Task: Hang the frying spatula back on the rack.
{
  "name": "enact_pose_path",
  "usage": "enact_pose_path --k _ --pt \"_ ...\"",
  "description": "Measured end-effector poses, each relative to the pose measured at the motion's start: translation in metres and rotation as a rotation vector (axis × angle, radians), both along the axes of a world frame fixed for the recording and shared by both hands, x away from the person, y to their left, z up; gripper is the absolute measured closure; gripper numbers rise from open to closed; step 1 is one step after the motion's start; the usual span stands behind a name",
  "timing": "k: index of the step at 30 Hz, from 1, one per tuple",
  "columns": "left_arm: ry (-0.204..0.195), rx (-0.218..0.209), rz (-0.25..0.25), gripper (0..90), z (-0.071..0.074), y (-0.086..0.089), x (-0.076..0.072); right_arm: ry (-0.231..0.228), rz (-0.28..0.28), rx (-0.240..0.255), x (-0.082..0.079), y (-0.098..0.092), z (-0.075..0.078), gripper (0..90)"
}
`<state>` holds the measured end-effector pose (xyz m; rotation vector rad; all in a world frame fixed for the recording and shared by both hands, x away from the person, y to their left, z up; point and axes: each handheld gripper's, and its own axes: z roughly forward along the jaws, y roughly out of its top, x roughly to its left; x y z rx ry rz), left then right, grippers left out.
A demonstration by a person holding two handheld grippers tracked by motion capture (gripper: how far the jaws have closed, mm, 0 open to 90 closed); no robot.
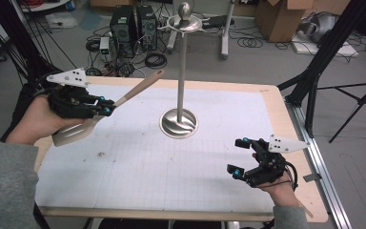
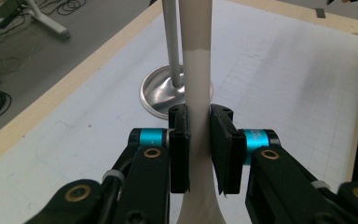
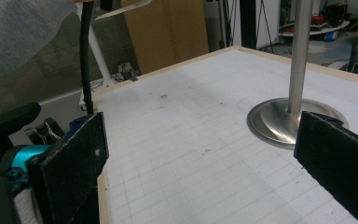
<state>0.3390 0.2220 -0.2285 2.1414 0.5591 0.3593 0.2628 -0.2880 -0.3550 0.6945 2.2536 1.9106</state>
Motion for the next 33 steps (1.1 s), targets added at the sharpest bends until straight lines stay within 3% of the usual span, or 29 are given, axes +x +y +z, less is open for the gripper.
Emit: enact_pose_path --k 5,15,25,33 --pt "-0.031 0.002 0.006 77.8 0.004 0.001 0.001 -0.002 0.0 0.003 0.0 -0.001 0.0 1.8" --pt "-0.026 -0.023 0.016 77.8 0.02 0.004 0.006 -0.008 0.006 0.008 0.001 -0.002 0.0 1.8" --pt "-0.067 -0.019 0.03 77.8 0.03 0.007 0.009 -0.003 0.005 0.016 0.0 -0.002 0.001 1.8" --pt "-0.065 -0.034 0.022 77.8 0.04 0.01 0.014 -0.003 0.006 0.019 0.0 -0.002 0.001 1.8"
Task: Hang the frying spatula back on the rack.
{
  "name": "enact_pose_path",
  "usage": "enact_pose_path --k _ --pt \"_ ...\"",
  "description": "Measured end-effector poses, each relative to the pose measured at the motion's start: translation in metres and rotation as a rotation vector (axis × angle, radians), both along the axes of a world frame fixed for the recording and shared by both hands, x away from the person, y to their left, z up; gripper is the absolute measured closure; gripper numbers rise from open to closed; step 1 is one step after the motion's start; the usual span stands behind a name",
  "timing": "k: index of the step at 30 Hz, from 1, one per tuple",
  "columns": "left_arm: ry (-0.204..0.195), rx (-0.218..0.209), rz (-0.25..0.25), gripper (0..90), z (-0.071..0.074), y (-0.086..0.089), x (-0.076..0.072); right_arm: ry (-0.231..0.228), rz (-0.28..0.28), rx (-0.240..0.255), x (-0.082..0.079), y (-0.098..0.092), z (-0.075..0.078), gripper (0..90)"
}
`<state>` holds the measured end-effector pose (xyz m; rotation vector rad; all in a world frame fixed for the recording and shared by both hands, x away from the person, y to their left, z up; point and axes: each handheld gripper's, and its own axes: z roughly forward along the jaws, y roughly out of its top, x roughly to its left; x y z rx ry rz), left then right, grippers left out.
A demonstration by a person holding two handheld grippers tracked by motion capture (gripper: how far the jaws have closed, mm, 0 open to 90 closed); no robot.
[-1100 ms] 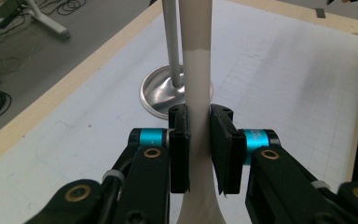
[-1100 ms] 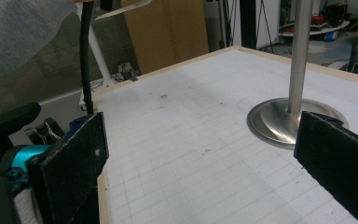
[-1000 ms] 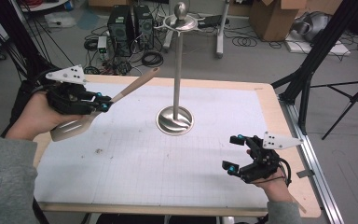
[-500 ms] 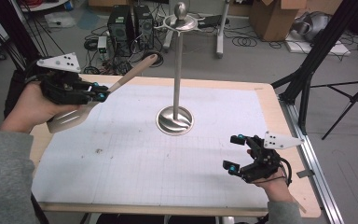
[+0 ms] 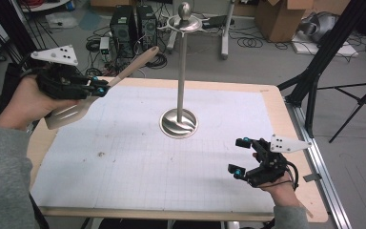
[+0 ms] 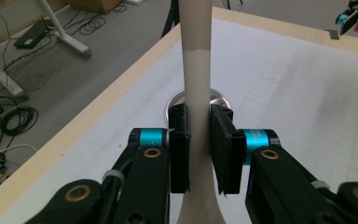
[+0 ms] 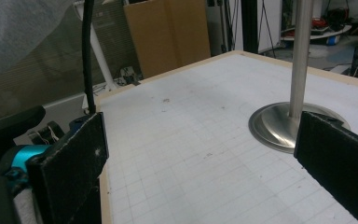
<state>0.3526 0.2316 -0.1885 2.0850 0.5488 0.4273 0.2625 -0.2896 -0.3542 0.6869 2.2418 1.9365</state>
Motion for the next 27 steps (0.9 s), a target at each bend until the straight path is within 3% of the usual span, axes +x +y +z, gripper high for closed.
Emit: enact_pose_path --k 14,27 --pt "-0.001 -0.044 0.009 77.8 0.011 0.004 0.008 0.002 -0.001 -0.008 0.0 -0.002 -0.001 1.8" --pt "-0.04 -0.069 0.013 77.8 0.019 0.008 0.008 0.005 -0.02 0.0 -0.005 -0.008 -0.001 1.8"
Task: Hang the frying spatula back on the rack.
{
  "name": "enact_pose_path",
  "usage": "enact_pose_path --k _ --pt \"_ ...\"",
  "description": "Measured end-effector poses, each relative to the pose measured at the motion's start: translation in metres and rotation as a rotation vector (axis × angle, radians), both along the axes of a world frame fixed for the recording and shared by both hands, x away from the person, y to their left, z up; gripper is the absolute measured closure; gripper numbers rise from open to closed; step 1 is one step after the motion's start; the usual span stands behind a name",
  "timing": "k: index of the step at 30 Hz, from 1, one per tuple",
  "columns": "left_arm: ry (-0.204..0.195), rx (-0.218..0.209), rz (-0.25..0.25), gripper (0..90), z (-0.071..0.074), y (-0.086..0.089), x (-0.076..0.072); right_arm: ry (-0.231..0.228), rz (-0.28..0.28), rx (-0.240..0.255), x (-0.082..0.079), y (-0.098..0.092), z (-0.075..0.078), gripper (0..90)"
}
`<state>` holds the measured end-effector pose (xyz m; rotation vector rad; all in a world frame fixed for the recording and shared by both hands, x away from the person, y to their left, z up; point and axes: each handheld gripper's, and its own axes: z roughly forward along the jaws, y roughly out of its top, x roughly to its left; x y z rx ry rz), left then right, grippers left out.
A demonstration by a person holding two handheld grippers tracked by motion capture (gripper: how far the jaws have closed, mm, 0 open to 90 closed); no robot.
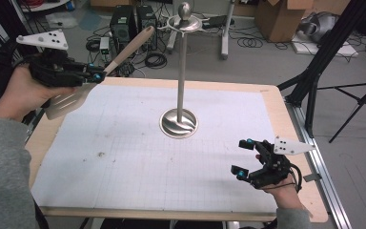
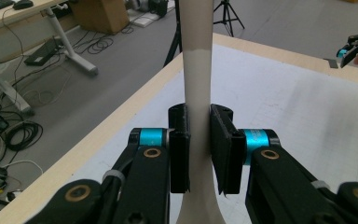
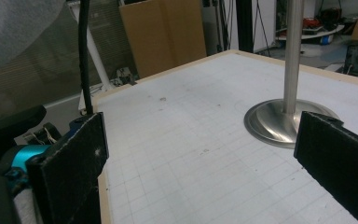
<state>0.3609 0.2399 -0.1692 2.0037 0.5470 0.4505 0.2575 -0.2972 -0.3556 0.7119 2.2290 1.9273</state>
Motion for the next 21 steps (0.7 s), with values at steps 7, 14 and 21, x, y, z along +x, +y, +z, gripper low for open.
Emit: enact_pose_path --k 7,14,21 --pt "-0.006 -0.029 -0.003 77.8 0.006 0.001 0.0 0.0 -0.001 -0.004 -0.001 0.0 -0.001 1.8" --pt "-0.002 -0.033 -0.015 77.8 0.005 -0.006 0.001 0.002 -0.004 -0.004 0.0 -0.001 -0.002 1.8" --pt "0.005 -0.032 -0.02 77.8 0.003 -0.009 0.004 0.002 -0.002 -0.005 -0.001 -0.002 -0.001 1.8"
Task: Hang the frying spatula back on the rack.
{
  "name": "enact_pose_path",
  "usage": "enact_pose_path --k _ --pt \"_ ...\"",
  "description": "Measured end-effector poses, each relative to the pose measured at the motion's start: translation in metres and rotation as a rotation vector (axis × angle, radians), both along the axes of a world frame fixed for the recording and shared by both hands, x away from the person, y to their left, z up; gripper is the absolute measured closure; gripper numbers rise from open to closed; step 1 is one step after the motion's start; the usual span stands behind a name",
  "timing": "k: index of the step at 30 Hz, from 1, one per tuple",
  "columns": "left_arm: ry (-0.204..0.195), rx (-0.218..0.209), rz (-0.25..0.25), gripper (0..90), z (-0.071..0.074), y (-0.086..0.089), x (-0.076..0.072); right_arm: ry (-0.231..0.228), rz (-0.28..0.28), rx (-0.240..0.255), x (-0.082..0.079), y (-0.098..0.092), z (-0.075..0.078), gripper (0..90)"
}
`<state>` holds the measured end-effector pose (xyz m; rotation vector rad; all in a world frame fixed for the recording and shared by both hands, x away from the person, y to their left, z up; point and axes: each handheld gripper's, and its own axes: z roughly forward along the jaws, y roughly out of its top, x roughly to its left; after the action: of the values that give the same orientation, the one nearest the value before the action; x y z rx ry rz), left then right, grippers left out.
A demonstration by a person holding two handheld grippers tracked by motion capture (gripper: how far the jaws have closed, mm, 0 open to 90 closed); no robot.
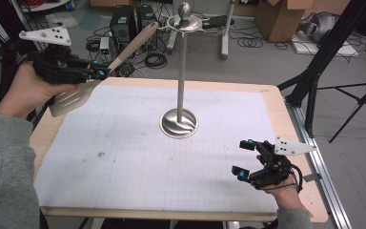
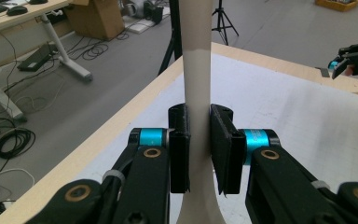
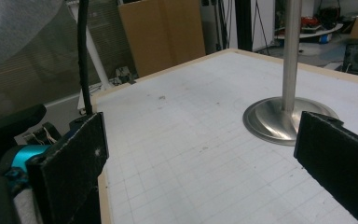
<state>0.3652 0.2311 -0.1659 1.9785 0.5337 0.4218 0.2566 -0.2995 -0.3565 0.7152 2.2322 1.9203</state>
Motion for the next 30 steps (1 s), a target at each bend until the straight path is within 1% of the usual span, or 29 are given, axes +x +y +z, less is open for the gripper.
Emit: enact_pose_path --k 2,4,6,8,9,11,13,16,18,22,24,27,30 --pt "0.0 -0.007 0.0 77.8 0.0 -0.001 0.0 -0.005 0.0 0.0 0.0 0.0 0.0 1.8" --pt "-0.001 -0.01 -0.004 77.7 -0.001 -0.002 0.001 0.003 -0.001 -0.002 0.0 0.0 0.0 1.8" --pt "-0.001 -0.001 -0.011 77.7 -0.002 -0.005 0.001 -0.009 -0.005 0.003 0.0 0.0 0.0 1.8" --pt "0.007 0.006 -0.008 77.7 -0.004 -0.007 0.003 0.0 -0.005 0.004 -0.001 -0.001 0.0 1.8" --pt "0.009 0.006 -0.007 77.7 -0.005 -0.007 0.003 -0.006 -0.004 0.001 -0.001 -0.001 0.001 1.8" --pt "0.012 -0.008 -0.01 77.7 -0.007 -0.007 0.005 -0.013 -0.004 0.003 -0.001 -0.001 0.001 1.8" --pt "0.013 -0.012 -0.013 77.7 -0.008 -0.007 0.005 -0.008 -0.006 0.007 -0.001 -0.001 0.001 1.8" --pt "0.016 -0.014 -0.019 77.7 -0.009 -0.009 0.005 0.001 -0.007 0.001 -0.001 -0.001 0.0 1.8" --pt "0.016 -0.017 -0.027 77.7 -0.009 -0.01 0.005 -0.001 -0.006 0.002 -0.001 -0.001 0.0 1.8" --pt "0.018 -0.01 -0.029 77.7 -0.01 -0.013 0.006 -0.004 -0.005 0.002 -0.001 -0.001 0.0 1.8" --pt "0.016 -0.015 -0.034 77.7 -0.012 -0.014 0.006 -0.006 -0.004 0.001 -0.001 -0.001 0.001 1.8" --pt "0.012 -0.003 -0.036 77.7 -0.013 -0.018 0.006 -0.004 -0.005 0.002 -0.001 -0.001 0.001 1.8" --pt "0.015 0.0 -0.041 77.7 -0.014 -0.021 0.007 -0.004 -0.004 0.003 -0.001 0.0 0.001 1.8"
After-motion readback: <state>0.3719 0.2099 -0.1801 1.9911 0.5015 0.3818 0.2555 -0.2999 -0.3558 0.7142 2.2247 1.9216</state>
